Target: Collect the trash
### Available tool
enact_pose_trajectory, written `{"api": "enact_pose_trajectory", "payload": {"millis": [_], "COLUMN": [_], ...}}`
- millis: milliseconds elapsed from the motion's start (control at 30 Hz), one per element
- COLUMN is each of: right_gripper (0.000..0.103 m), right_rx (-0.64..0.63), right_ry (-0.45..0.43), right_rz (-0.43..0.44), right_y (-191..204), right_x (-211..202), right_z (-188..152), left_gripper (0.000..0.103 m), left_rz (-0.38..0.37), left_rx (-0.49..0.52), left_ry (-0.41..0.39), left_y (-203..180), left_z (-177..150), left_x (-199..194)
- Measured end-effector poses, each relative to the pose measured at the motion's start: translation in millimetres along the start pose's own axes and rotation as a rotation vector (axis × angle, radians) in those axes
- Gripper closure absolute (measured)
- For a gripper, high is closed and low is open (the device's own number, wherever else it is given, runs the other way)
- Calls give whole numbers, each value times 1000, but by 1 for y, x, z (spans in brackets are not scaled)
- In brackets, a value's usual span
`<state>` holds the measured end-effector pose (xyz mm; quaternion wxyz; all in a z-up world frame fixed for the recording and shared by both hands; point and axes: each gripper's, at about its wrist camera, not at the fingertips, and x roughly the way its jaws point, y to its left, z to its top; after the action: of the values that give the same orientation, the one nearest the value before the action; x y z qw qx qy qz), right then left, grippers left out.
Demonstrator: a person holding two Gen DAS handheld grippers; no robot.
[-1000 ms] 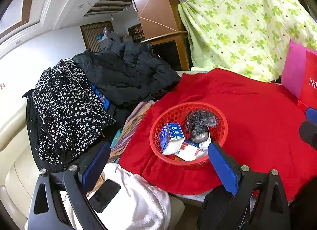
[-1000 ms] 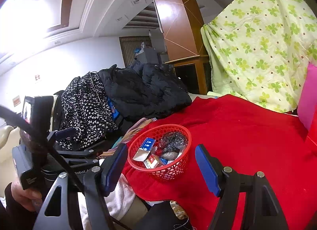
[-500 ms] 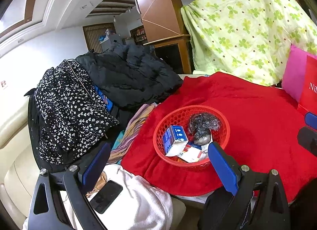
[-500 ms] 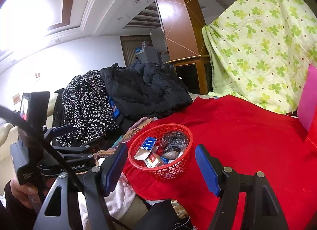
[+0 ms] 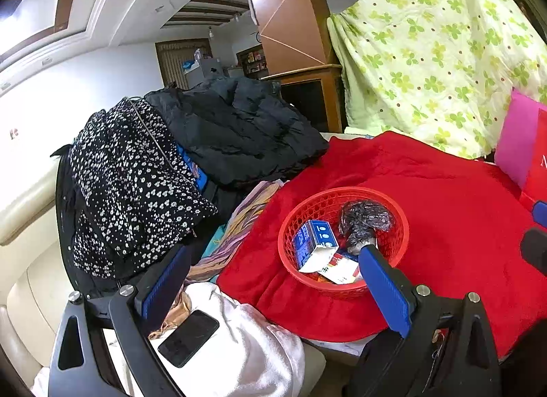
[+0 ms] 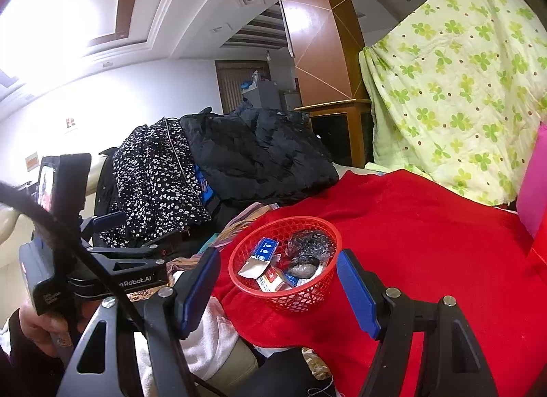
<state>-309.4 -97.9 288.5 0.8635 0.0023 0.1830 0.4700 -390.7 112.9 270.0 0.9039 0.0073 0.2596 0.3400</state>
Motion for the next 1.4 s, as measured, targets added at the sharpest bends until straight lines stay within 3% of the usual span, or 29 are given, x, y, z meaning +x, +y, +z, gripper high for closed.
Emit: {"api": "enact_pose_trajectory", "payload": {"millis": [1400], "right_gripper": [29], "right_rx": [34], "right_ry": [-2], "right_rz": [-4], "right_y": [2], "right_x": [4], "right_z": [-1], "left_gripper": [4], "left_rz": [13], "left_rx": [-11], "left_ry": [11], "left_y": [8], "left_z": [-5], "left_x": [1]}}
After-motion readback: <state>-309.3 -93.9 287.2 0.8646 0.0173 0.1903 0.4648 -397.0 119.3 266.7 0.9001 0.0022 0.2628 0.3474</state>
